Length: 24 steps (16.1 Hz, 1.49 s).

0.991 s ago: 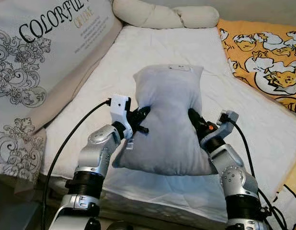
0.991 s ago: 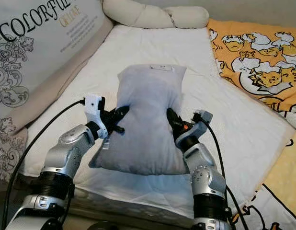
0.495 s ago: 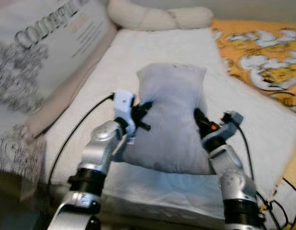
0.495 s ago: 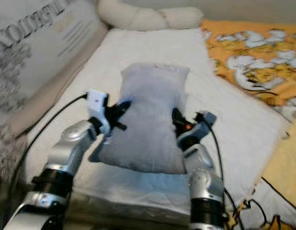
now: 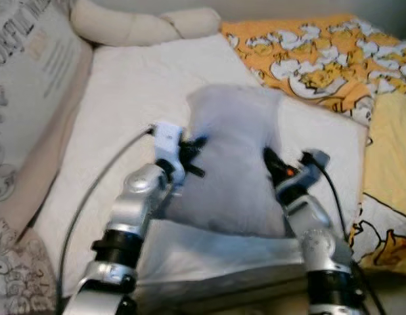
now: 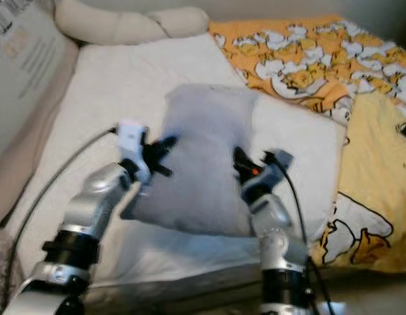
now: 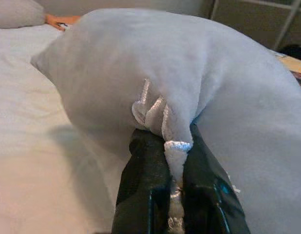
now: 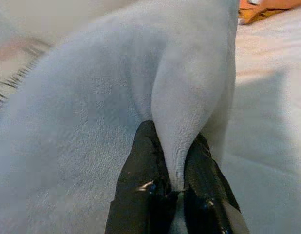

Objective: Clean up the room

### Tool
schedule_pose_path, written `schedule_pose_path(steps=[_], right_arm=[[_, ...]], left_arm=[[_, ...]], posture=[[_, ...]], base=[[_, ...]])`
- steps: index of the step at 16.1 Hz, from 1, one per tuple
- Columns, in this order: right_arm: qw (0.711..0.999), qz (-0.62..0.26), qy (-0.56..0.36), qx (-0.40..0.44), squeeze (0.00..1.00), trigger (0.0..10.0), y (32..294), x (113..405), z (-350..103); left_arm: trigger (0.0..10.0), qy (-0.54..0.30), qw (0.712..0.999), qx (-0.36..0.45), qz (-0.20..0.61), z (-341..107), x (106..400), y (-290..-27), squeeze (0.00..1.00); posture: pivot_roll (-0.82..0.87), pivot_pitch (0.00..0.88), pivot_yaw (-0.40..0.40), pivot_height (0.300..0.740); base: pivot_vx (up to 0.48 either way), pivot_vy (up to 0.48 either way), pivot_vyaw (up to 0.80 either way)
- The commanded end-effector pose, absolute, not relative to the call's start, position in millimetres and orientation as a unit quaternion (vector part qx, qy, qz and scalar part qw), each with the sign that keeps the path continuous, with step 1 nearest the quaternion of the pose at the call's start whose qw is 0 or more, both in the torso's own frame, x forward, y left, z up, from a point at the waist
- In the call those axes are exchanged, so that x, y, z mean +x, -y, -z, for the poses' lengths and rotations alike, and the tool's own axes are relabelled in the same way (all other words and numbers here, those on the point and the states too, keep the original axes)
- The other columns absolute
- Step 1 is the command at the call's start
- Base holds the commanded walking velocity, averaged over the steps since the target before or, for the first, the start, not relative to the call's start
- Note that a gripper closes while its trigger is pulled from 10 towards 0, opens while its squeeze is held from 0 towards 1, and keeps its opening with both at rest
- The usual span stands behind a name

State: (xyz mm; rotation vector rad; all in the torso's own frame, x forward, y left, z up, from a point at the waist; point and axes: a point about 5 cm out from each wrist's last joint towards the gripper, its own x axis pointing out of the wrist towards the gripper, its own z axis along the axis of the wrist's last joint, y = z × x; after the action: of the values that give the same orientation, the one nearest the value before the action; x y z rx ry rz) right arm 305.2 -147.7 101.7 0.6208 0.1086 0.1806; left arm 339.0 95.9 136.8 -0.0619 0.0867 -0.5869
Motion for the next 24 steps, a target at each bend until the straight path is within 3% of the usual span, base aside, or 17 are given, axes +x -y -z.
schedule_pose_path(steps=[1, 7, 24], right_arm=[[0.944, -0.111, -0.036, 0.307, 0.0, 10.0, 137, 312, -115], [0.948, -0.134, -0.061, 0.281, 0.0, 10.0, 134, 316, -110], [0.952, -0.115, -0.081, 0.273, 0.0, 10.0, 141, 317, -98]], left_arm=[[10.0, -0.019, 0.962, -0.022, 0.272, -147, 342, -106, 0.0], [10.0, -0.02, 0.965, -0.021, 0.262, -144, 339, -109, 0.0], [10.0, -0.017, 0.974, 0.001, 0.225, -146, 345, -112, 0.0]], posture=[[0.08, 0.0, 0.004, 0.74], [0.09, 0.0, -0.012, 0.74], [0.08, 0.0, -0.002, 0.74]], base=[[0.0, 0.416, 0.0], [0.0, 0.379, 0.0], [0.0, 0.0, 0.0]])
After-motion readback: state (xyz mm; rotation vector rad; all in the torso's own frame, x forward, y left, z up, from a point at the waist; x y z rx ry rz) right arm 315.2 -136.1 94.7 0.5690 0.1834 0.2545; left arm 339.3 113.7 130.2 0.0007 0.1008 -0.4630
